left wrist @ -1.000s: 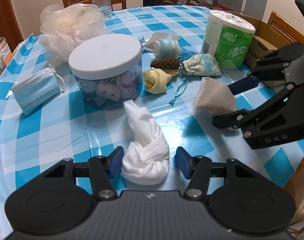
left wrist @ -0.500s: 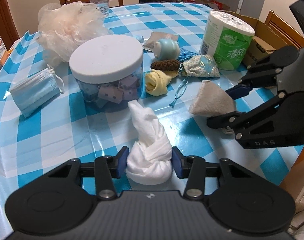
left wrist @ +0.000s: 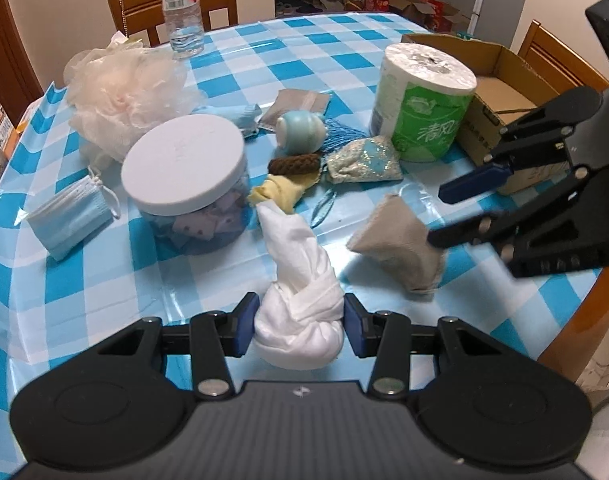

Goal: Organize soft objects
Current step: 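Carry the beige pouch into the cardboard box and open the right gripper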

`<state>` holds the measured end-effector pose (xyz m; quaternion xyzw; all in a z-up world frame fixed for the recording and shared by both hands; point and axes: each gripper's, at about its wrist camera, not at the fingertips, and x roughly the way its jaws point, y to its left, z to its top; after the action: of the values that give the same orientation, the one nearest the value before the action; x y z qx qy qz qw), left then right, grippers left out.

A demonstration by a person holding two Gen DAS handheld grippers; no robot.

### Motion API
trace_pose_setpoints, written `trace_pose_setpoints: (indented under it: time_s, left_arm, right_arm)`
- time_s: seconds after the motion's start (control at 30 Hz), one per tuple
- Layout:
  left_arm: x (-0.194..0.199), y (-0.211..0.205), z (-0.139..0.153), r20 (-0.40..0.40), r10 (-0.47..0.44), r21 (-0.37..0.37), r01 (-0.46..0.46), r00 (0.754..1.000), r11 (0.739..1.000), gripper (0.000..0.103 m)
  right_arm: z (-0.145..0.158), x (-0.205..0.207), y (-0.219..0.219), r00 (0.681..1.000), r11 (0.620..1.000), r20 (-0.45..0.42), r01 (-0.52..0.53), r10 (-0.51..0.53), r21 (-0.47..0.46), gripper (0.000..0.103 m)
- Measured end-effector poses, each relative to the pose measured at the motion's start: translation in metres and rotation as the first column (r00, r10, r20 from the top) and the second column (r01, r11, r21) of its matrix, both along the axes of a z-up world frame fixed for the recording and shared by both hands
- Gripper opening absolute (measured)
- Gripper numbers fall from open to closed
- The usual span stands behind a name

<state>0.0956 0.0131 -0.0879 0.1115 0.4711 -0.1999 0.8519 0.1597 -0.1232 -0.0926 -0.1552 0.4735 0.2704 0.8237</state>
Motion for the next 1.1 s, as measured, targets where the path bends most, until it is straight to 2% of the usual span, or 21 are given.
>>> trace_pose_setpoints:
  time_s: [0.03, 0.07, 0.17, 0.3, 0.43, 0.67, 0.77, 0.93, 1.1]
  left_arm:
    - [-0.001, -0.002, 0.0, -0.001, 0.005, 0.0, -0.005, 1.0, 1.0, 0.044]
    - [-0.001, -0.002, -0.001, -0.002, 0.011, 0.002, -0.011, 1.0, 1.0, 0.044]
    - [-0.002, -0.003, 0.0, -0.004, 0.025, 0.002, -0.025, 1.0, 1.0, 0.044]
    - [-0.002, 0.001, -0.002, -0.01, 0.036, 0.007, -0.036, 0.999, 0.999, 0.044]
    - [-0.002, 0.006, -0.005, -0.018, 0.042, 0.003, -0.042, 0.999, 0.999, 0.044]
    - [-0.001, 0.012, -0.007, -0.027, 0.034, 0.005, -0.034, 0.999, 0.999, 0.044]
    - [0.0, 0.013, -0.005, -0.023, 0.02, 0.01, -0.019, 1.0, 1.0, 0.044]
    - [-0.001, 0.011, 0.001, -0.029, -0.012, 0.017, 0.012, 0.999, 1.0, 0.044]
    - [-0.004, 0.005, 0.014, -0.037, -0.048, 0.021, 0.049, 0.998, 0.999, 0.044]
  right_arm:
    - [0.0, 0.0, -0.003, 1.0, 1.0, 0.004, -0.004, 0.004, 0.009, 0.057]
    - [-0.002, 0.0, -0.004, 1.0, 1.0, 0.001, -0.011, 0.011, 0.018, 0.062]
    - [-0.014, 0.003, -0.003, 1.0, 0.999, -0.005, -0.024, 0.024, 0.045, 0.064]
    - [-0.033, 0.004, 0.008, 0.999, 0.998, -0.006, -0.054, 0.054, 0.026, 0.064]
    - [-0.047, 0.003, 0.016, 0.997, 0.997, 0.007, -0.072, 0.072, -0.007, 0.062]
    - [-0.048, 0.002, 0.016, 0.998, 0.997, 0.005, -0.064, 0.065, -0.041, 0.043]
    - [-0.046, 0.001, 0.017, 0.998, 0.997, 0.01, -0.057, 0.057, -0.057, 0.039]
    - [-0.034, -0.001, 0.014, 0.999, 0.998, 0.01, -0.032, 0.033, -0.048, 0.038]
    - [-0.004, -0.006, 0.004, 1.0, 1.0, 0.025, -0.001, 0.001, -0.012, 0.038]
